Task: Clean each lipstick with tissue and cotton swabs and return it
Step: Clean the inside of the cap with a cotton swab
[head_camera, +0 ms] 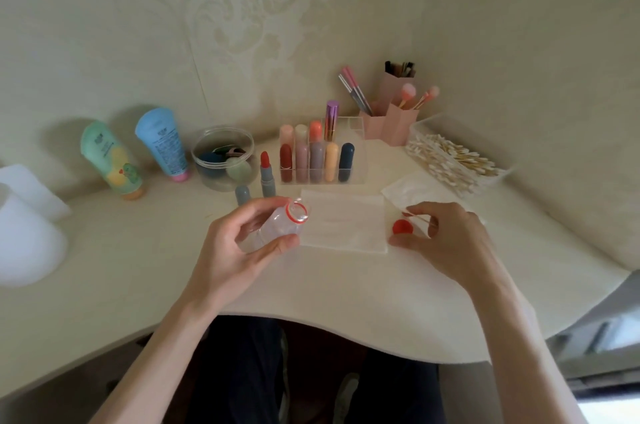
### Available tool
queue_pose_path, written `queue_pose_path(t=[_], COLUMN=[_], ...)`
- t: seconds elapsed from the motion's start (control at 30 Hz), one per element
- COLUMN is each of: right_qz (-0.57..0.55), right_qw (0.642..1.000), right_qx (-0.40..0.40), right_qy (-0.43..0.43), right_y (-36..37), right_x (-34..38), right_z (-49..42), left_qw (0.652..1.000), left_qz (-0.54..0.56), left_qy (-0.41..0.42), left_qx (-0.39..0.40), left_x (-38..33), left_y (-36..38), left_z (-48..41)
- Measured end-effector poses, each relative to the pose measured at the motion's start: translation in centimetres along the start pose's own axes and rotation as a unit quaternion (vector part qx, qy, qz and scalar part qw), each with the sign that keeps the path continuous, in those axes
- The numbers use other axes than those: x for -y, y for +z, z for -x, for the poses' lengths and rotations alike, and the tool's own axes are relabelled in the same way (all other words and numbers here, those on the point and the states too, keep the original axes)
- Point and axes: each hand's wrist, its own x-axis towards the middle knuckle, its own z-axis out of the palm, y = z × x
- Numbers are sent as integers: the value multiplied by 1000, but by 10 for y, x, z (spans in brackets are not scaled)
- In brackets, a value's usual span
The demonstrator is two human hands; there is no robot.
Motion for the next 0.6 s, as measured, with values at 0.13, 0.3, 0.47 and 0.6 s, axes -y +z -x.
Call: queue_pose_path(t=[0.13,0.3,0.47,0.6], right_qz=[-136,-183,-191,-110], right_qw=[988,964,943,940], right_qx=[-9,-13,-13,-50], right_qy=[-69,-195,-273,-320], right_y=[3,21,32,30], right_x=[8,33,57,63], right_z=[1,6,8,7], left_qw=[1000,1000,1000,999], left_qz=[15,19,13,16], left_qy=[-8,-14,-18,-24], left_qx=[3,2,-10,-15], left_x=[-1,-2,-1,-1], left_y=[2,2,2,0], left_z=[0,-1,-1,-1])
